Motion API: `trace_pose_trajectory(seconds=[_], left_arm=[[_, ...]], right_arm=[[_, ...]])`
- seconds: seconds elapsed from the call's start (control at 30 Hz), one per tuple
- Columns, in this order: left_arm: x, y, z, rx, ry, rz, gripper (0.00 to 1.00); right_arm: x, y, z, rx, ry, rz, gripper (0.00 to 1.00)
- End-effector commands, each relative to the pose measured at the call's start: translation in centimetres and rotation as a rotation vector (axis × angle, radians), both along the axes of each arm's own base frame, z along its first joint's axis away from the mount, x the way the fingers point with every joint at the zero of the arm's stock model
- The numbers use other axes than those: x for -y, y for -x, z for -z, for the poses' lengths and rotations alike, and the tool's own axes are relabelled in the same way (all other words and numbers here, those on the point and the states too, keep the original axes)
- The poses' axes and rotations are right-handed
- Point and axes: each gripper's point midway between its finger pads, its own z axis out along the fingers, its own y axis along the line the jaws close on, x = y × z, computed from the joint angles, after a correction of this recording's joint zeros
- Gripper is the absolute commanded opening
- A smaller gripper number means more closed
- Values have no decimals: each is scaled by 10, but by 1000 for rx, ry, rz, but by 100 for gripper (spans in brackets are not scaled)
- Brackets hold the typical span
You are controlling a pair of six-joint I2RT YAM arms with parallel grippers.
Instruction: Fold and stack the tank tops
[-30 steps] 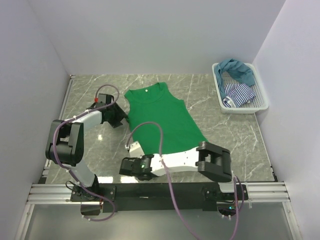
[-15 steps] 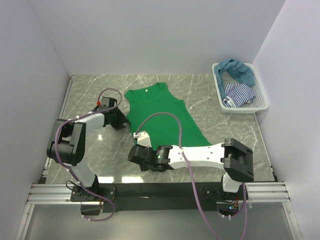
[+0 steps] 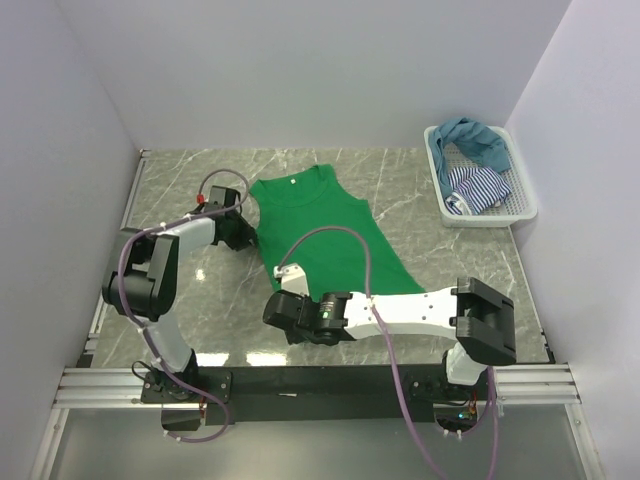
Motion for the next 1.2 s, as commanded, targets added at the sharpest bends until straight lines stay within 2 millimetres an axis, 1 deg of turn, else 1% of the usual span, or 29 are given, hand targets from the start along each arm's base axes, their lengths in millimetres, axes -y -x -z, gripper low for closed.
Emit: trace_pose_trajectory(seconds=[0.0,0.17,0.27,0.3,0.33,0.4,0.43,0.47,0.5,0.53,0.67,0.7,0.73,0.77,0.83,0.9,0.93,0.97,1.03,1.1,1.17], left_arm=[[3,-13,-6,22,-25,1,32],[8,-17,-4,16,-26,11,27],[11,-18,-6,14,-25,15,20],[7,-20,-7,21,-50,2,16],[5,-23,-11,34,-65,-4,13],[-1,-24,-19,41,-95,-16,4],[-6,-28,-29,66,-119,-29,3],[-11,-26,-31,59,-141,-38,1],[-14,-26,-34,62,-156,-47,1],[-19,-28,-41,74,-182,-64,1],[-33,-26,-48,67,-245,-97,1],[-36,-23,-48,55,-258,-104,1],[-39,-21,-47,49,-269,-107,1],[-41,-19,-44,37,-281,-110,1],[-51,-13,-41,16,-308,-133,1],[-59,-8,-38,6,-324,-150,1],[-66,-5,-37,-4,-331,-169,0],[-69,-3,-39,-3,-334,-178,1],[-79,0,-41,-6,-342,-203,1],[-82,0,-45,5,-345,-208,1],[-80,-3,-50,24,-336,-202,0]], right_arm=[[1,-3,-17,21,-60,23,0],[4,-1,-13,17,-57,24,0],[5,-1,-11,15,-56,24,0],[5,0,-11,13,-59,22,0],[5,0,-10,9,-60,19,0],[3,3,-10,-3,-72,10,0],[1,4,-10,-5,-74,4,0],[-2,6,-10,-10,-83,-7,0],[-6,8,-11,-16,-93,-17,0],[-13,13,-13,-32,-111,-38,0],[-42,29,-10,-62,-121,-110,0],[-49,35,-10,-69,-122,-131,0],[-59,41,-14,-80,-140,-155,0],[-63,44,-6,-95,-127,-165,0],[-79,54,-5,-123,-148,-201,0],[-88,59,-5,-135,-159,-222,0],[-94,62,-9,-140,-172,-235,0],[-98,65,-6,-153,-173,-245,0],[-102,67,-8,-156,-182,-253,0],[-103,66,-10,-152,-186,-251,0],[-98,61,-13,-140,-184,-235,0]])
